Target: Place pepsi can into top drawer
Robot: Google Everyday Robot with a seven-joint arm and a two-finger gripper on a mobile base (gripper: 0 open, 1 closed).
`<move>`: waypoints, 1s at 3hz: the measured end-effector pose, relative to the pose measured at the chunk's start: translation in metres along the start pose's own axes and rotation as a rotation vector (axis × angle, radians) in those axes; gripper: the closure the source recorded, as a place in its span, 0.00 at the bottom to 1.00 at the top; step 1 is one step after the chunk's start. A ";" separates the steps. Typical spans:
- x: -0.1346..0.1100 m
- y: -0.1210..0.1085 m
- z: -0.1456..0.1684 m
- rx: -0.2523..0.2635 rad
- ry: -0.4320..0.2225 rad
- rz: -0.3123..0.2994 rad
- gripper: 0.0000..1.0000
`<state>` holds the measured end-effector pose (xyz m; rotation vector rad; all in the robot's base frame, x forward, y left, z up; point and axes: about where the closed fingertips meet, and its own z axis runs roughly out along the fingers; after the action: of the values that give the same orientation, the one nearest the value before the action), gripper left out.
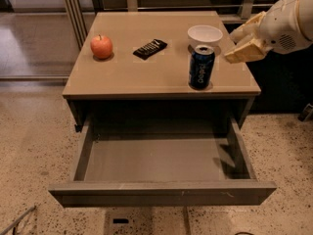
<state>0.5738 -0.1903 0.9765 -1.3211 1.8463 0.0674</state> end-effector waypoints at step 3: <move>-0.003 -0.031 0.070 -0.024 -0.119 0.093 0.00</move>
Offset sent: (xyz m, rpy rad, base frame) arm 0.0723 0.0190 -0.0261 0.1477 -0.0071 0.0046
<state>0.6404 -0.1675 0.9463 -1.2206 1.8095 0.2141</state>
